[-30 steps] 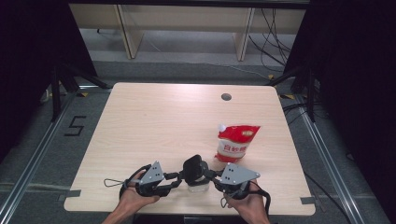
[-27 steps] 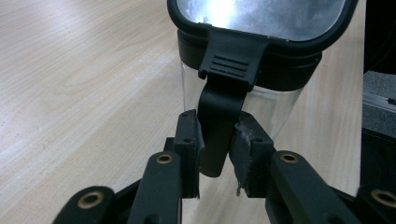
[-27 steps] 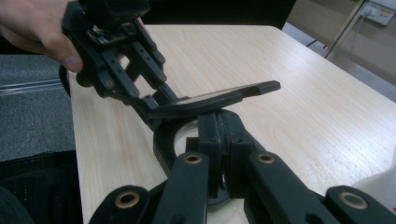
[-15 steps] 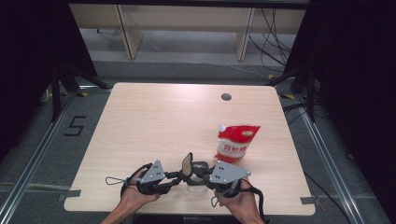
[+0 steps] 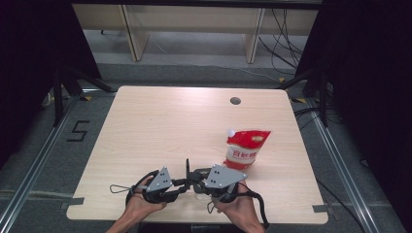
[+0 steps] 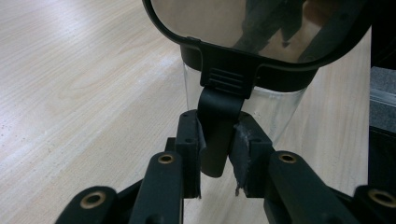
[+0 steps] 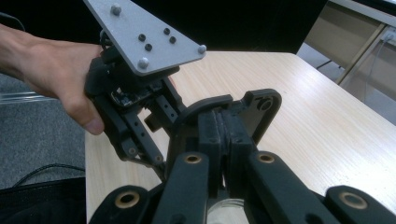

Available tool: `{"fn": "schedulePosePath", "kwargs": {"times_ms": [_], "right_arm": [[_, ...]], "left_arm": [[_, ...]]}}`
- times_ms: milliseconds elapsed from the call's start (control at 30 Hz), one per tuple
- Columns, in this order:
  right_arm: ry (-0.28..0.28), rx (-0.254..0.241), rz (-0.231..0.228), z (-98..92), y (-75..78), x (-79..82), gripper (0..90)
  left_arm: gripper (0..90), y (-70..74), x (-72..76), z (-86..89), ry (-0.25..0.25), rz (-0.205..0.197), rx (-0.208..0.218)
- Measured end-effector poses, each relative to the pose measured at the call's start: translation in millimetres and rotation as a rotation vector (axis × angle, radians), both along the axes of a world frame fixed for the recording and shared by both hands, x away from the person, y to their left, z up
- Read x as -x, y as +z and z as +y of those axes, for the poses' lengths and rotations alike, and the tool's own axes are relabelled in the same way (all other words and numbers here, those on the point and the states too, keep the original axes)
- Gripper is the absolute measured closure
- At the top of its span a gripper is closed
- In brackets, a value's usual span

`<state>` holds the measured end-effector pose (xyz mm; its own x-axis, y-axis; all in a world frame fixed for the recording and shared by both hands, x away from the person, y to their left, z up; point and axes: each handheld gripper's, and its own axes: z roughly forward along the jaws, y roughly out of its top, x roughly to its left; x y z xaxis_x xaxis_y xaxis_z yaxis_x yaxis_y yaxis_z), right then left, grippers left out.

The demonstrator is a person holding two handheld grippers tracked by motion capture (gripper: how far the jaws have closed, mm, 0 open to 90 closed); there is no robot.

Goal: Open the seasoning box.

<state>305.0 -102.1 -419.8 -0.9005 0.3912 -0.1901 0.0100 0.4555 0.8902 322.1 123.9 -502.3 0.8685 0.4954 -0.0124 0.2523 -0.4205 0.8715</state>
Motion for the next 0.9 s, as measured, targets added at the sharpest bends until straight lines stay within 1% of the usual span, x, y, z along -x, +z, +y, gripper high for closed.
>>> {"fn": "schedulePosePath", "kwargs": {"times_ms": [67, 167, 200, 233, 267, 367, 400, 433, 467, 500, 533, 567, 600, 633, 667, 733, 767, 800, 833, 867, 900], "right_arm": [[0.006, -0.003, 0.006, 1.2, -0.5, -1.5, 88.7], [0.007, -0.008, 0.008, 3.3, -0.9, -1.9, 88.7], [0.009, -0.008, 0.007, 4.1, -1.0, -2.5, 88.7], [0.009, -0.009, 0.003, 5.2, -1.3, -3.4, 88.8], [0.011, -0.009, 0.016, 5.9, -1.4, -3.1, 88.8], [0.014, -0.008, 0.007, 8.6, -2.1, -3.7, 88.8], [0.014, -0.009, 0.008, 8.7, -2.4, -3.8, 88.8], [0.016, -0.010, 0.012, 8.3, -2.5, -3.9, 88.7], [0.013, -0.009, 0.003, 7.4, -2.4, -3.9, 87.8], [0.012, -0.015, 0.017, 6.7, -2.0, -3.2, 87.3], [0.012, -0.015, 0.017, 6.7, -2.0, -3.2, 87.3], [0.010, -0.022, 0.005, 4.5, -0.3, -3.5, 84.8], [0.002, -0.028, 0.011, 2.6, 0.6, -3.2, 82.0], [-0.005, -0.038, 0.006, 0.0, 1.4, -4.0, 78.9], [-0.014, -0.045, 0.005, -2.7, 1.7, -4.0, 76.8], [-0.019, -0.050, 0.014, -13.5, 1.4, -3.1, 71.7], [-0.039, -0.065, 0.016, -22.2, 0.2, -2.5, 69.3], [-0.049, -0.073, 0.026, -30.3, -1.1, -2.1, 67.2], [-0.062, -0.086, 0.026, -38.2, -2.8, -2.6, 64.7], [-0.079, -0.098, 0.034, -46.2, -4.8, -2.9, 62.3], [-0.079, -0.098, 0.034, -46.2, -4.8, -2.9, 62.3]], "left_arm": [[73.3, 0.1, 1.2, -1.0, 0.012, -0.009, 0.002], [73.3, 0.1, 1.3, -1.2, 0.007, -0.015, -0.001], [73.3, 0.5, 1.4, -0.8, 0.012, -0.022, -0.013], [73.3, 0.7, 1.5, -0.8, 0.014, -0.023, -0.016], [73.4, 0.8, 1.4, -0.7, 0.013, -0.024, -0.018], [73.4, 0.1, 1.1, -0.8, 0.011, -0.026, -0.013], [73.5, 0.2, 0.7, -0.4, 0.013, -0.023, -0.014], [73.4, -0.3, 1.4, -1.6, 0.018, -0.016, 0.003], [73.4, -0.1, 1.1, -0.7, 0.020, -0.014, -0.008], [73.3, -0.1, 0.9, -0.5, 0.019, -0.010, -0.006], [73.1, -0.1, 0.9, -0.5, 0.019, -0.010, -0.006], [72.9, -0.5, 0.7, -0.5, 0.018, 0.005, 0.006], [72.4, -0.5, 0.7, -0.5, 0.018, 0.005, 0.006], [70.8, -0.5, 1.3, -0.2, 0.027, -0.002, -0.006], [68.3, -0.2, 1.0, 1.2, 0.027, 0.003, -0.007], [60.6, 0.1, 0.5, 2.8, 0.028, 0.001, -0.013], [57.9, 1.0, 0.5, 7.6, 0.055, 0.017, -0.003], [55.5, 1.8, 0.5, 9.8, 0.060, 0.014, 0.001], [52.7, 1.8, 0.5, 9.8, 0.060, 0.014, 0.001], [50.1, 3.1, 1.4, 12.8, 0.065, 0.023, 0.007], [47.1, 3.1, 1.4, 12.8, 0.065, 0.023, 0.007]]}}
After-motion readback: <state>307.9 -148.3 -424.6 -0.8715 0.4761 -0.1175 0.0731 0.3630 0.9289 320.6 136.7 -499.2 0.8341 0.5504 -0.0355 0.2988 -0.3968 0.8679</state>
